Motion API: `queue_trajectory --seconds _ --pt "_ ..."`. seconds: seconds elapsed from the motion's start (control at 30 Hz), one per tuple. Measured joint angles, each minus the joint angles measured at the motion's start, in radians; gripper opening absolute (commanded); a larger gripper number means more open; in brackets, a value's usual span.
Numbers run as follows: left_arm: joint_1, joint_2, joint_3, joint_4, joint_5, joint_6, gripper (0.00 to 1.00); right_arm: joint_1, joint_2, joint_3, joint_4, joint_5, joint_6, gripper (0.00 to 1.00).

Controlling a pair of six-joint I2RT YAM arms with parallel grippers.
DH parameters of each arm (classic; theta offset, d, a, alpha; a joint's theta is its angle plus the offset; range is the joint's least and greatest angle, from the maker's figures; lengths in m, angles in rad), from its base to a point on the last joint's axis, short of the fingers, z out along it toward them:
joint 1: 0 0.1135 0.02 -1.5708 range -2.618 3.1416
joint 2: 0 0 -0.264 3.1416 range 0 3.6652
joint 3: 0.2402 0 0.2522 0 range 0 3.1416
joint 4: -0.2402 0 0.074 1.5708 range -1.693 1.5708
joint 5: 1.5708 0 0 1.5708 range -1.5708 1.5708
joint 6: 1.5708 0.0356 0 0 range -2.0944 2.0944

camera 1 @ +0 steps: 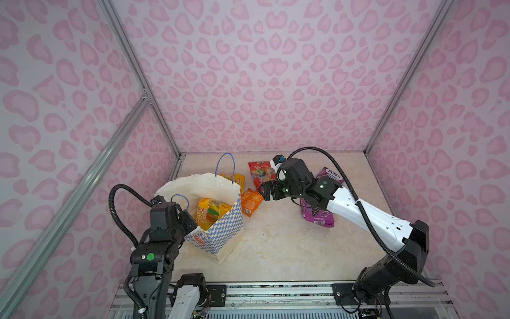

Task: Place the snacks into the paper bag
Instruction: 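Release the yellow gummy bag inside and raise the right gripper, then lower the right gripper onto the second yellow LOT 100 gummy bag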

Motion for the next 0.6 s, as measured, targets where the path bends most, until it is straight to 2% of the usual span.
queue_trajectory --seconds 0.23,0.43,0.5,0.6 --pt "0.000 0.013 0.023 -0.008 -0.044 0.005 0.03 -0.003 0.251 0.019 0.043 -0.037 0.043 0.93" --pt "0.002 0.037 0.029 -0.033 -0.153 0.006 0.03 0.039 0.529 0.338 0.038 -0.072 -0.025 0.79" --pt "0.003 0.043 0.029 -0.036 -0.187 0.003 0.04 0.048 0.611 0.441 0.028 -0.095 -0.043 0.82" --pt "0.008 0.049 0.031 -0.040 -0.223 -0.002 0.04 0.069 0.740 0.624 -0.011 -0.090 -0.079 0.97"
